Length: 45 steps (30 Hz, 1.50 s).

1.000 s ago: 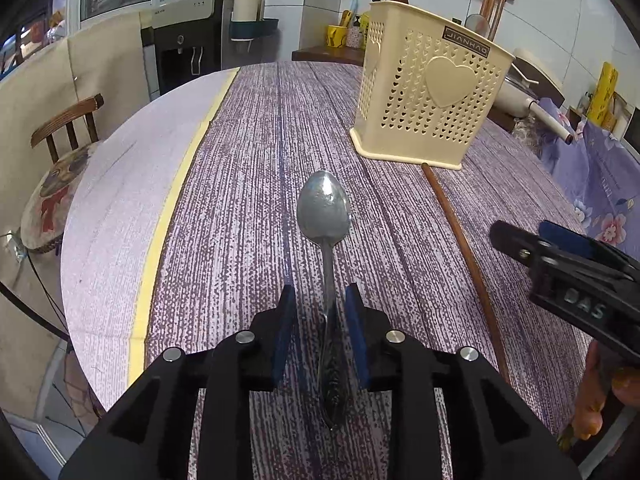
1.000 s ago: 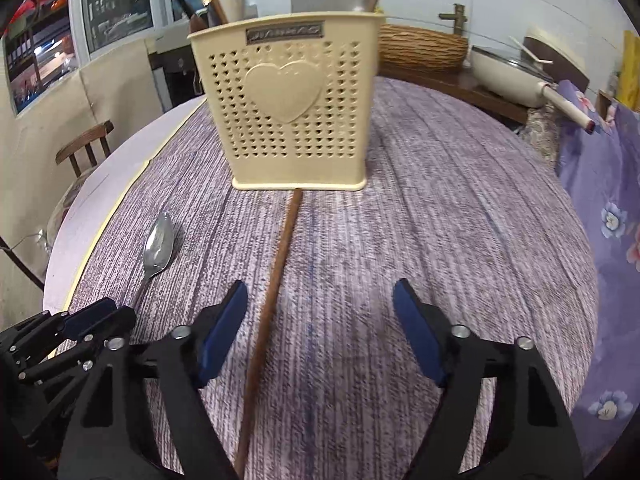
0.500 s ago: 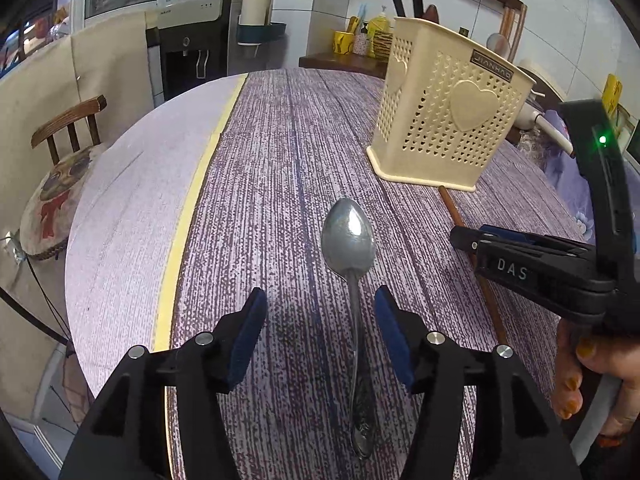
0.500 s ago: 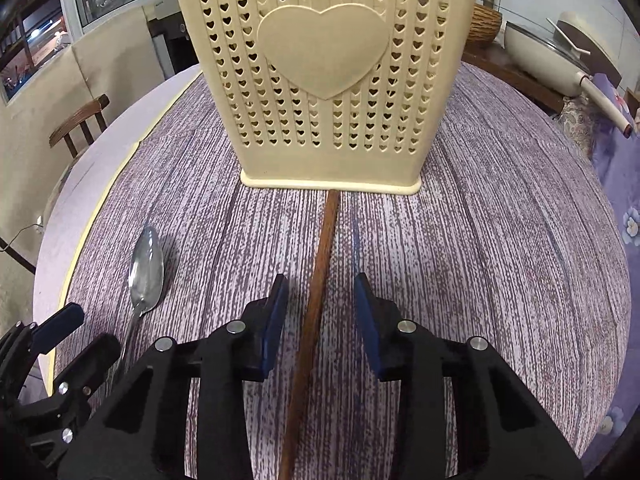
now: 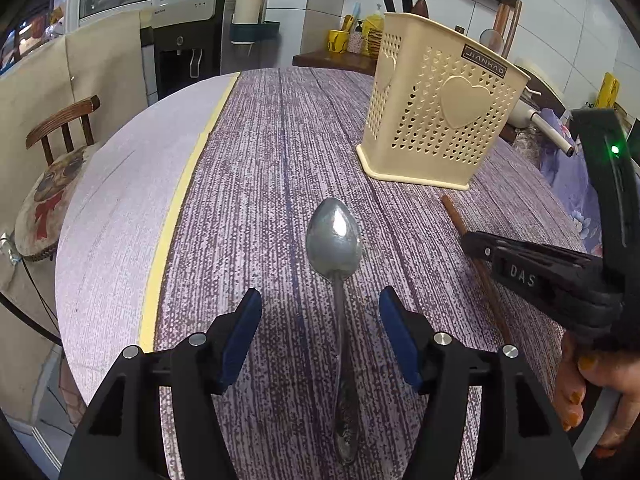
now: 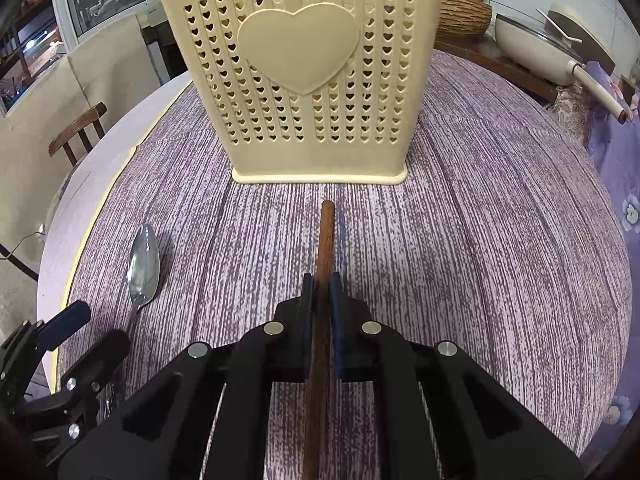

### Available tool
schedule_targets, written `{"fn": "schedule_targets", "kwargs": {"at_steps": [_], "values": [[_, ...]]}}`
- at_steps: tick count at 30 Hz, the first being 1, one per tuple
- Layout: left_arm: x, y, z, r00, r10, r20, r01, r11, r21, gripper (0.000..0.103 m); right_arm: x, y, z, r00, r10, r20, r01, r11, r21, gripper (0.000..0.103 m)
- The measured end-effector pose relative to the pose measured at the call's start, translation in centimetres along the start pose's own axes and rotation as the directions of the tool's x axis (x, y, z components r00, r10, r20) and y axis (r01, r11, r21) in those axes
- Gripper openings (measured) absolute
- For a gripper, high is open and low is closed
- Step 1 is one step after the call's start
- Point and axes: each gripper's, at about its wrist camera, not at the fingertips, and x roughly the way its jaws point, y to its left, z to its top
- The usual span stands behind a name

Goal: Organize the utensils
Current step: 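Close the left tool on the metal spoon handle while the right tool holds the wooden chopstick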

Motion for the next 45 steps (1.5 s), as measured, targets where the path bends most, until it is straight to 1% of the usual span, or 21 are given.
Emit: {"fn": "schedule_targets", "kwargs": {"at_steps": [4, 7, 9, 10, 14, 15, 17, 21, 24, 29, 40, 42, 44, 45], "values": [[0.5, -0.6, 0.4, 1.000, 0.009, 0.001, -0.009, 1.000, 0.004, 0.063, -0.5, -0.1, -0.7, 1.000, -0.013, 0.010, 0.013, 1.000, -0.005, 0.009], [0.7, -1.6, 0.8, 0.999, 0.037, 0.016, -0.038, 0.998, 0.043, 0.063, -0.6, -0.3, -1.0, 1.000, -0.010, 0.011, 0.010, 1.000, 0.003, 0.009], [1.2, -2.3, 1.1, 0.999, 0.044, 0.016, -0.045, 0.997, 0.067, 0.063, -0.7, -0.5, -1.1, 1.000, -0.006, 0.014, 0.006, 1.000, 0.009, 0.009], [1.4, -2.5, 1.2, 0.999, 0.042, 0.013, -0.043, 0.997, 0.070, 0.061, -0.6, -0.4, -1.0, 1.000, -0.006, 0.015, 0.005, 1.000, 0.008, 0.009], [2.7, -2.9, 1.4, 0.999, 0.047, -0.011, -0.046, 0.996, 0.076, 0.047, -0.7, -0.6, -1.2, 1.000, -0.002, 0.015, 0.002, 1.000, 0.003, 0.009], [2.9, -2.8, 1.5, 0.999, 0.046, -0.018, -0.044, 0.996, 0.074, 0.046, -0.7, -0.7, -1.2, 1.000, 0.000, 0.014, 0.000, 1.000, 0.004, 0.009], [3.0, -2.5, 1.6, 0.999, 0.035, -0.011, -0.034, 0.997, 0.072, 0.042, -0.8, -0.8, -1.2, 1.000, 0.005, 0.015, -0.005, 1.000, 0.007, 0.009], [3.4, -2.0, 1.8, 0.999, 0.034, -0.016, -0.033, 0.997, 0.066, 0.040, -0.8, -0.6, -1.3, 1.000, -0.013, 0.017, 0.013, 1.000, 0.001, 0.009], [3.4, -1.7, 1.9, 0.999, 0.027, -0.024, -0.026, 0.998, 0.061, 0.040, -0.8, -0.5, -1.4, 1.000, -0.015, 0.023, 0.015, 1.000, -0.002, 0.009], [3.1, -0.8, 1.9, 0.999, -0.006, -0.040, 0.006, 1.000, 0.019, 0.040, -0.8, -0.6, -1.4, 1.000, -0.012, 0.021, 0.012, 1.000, -0.004, 0.009], [2.5, 0.2, 1.6, 0.999, 0.001, -0.043, -0.001, 1.000, 0.007, 0.040, -0.9, -0.7, -1.3, 1.000, -0.009, 0.018, 0.009, 1.000, 0.001, 0.009], [2.8, -0.2, 1.8, 0.999, 0.002, -0.047, -0.001, 1.000, 0.016, 0.042, -0.8, -0.7, -1.3, 1.000, -0.008, 0.018, 0.008, 1.000, 0.000, 0.009], [2.9, -0.7, 1.9, 0.999, 0.007, -0.047, -0.005, 0.999, 0.031, 0.049, -0.9, -0.7, -1.3, 1.000, -0.005, 0.016, 0.005, 1.000, 0.002, 0.009], [3.0, -1.0, 1.9, 0.999, 0.011, -0.047, -0.010, 0.999, 0.038, 0.049, -0.9, -0.7, -1.3, 1.000, -0.002, 0.014, 0.002, 1.000, 0.004, 0.009]]}}
